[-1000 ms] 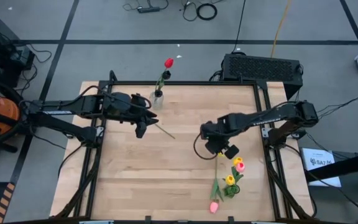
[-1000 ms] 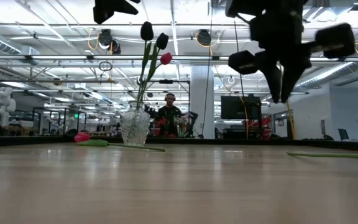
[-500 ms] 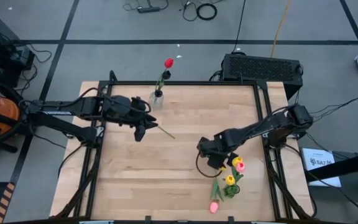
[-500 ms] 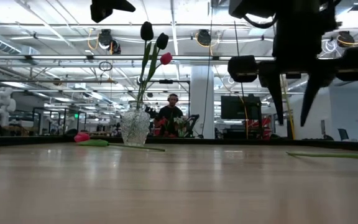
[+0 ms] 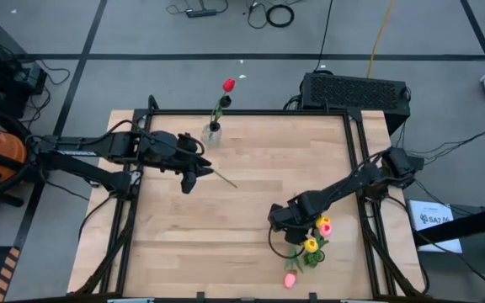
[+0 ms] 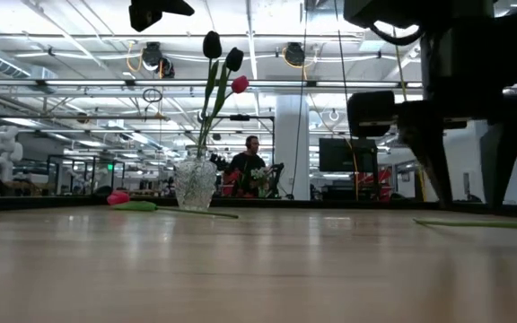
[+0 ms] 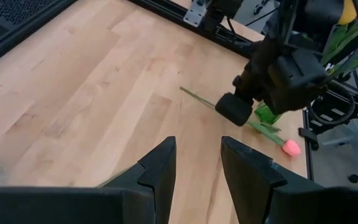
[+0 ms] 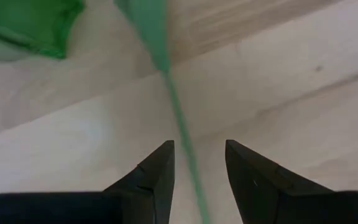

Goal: Sort flowers into vase by color
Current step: Put the pink tulip into the green flower vase

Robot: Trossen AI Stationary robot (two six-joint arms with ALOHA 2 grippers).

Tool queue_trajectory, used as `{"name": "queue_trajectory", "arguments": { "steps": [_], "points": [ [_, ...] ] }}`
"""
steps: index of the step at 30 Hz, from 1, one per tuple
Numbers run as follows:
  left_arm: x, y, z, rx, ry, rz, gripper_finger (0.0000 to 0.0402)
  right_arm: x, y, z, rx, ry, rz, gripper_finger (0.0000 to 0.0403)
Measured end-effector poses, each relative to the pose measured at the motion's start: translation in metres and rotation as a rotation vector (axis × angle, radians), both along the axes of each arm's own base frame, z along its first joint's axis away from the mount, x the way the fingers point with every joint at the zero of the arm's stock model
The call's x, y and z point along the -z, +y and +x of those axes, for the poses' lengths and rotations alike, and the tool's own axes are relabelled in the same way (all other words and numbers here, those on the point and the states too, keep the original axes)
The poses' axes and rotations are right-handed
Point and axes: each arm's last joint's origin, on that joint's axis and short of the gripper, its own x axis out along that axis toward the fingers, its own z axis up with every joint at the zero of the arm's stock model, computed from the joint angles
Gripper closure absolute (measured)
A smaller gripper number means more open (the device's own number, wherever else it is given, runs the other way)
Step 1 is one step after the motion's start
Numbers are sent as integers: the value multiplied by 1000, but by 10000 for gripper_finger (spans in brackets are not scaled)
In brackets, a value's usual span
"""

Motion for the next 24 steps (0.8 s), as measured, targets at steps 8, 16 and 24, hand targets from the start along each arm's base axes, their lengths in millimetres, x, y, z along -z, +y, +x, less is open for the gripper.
{"name": "queue_trajectory", "arguments": {
  "steps": [8,16,24],
  "points": [
    [0,0,0,6,1,-3,268,21,5,10,6,10,1,303],
    [0,-1,0,22,2,-14,268,21,4,8,80,30,5,356],
    [0,-1,0,22,1,-15,268,6,-4,8,193,-55,-73,361]
  ]
}}
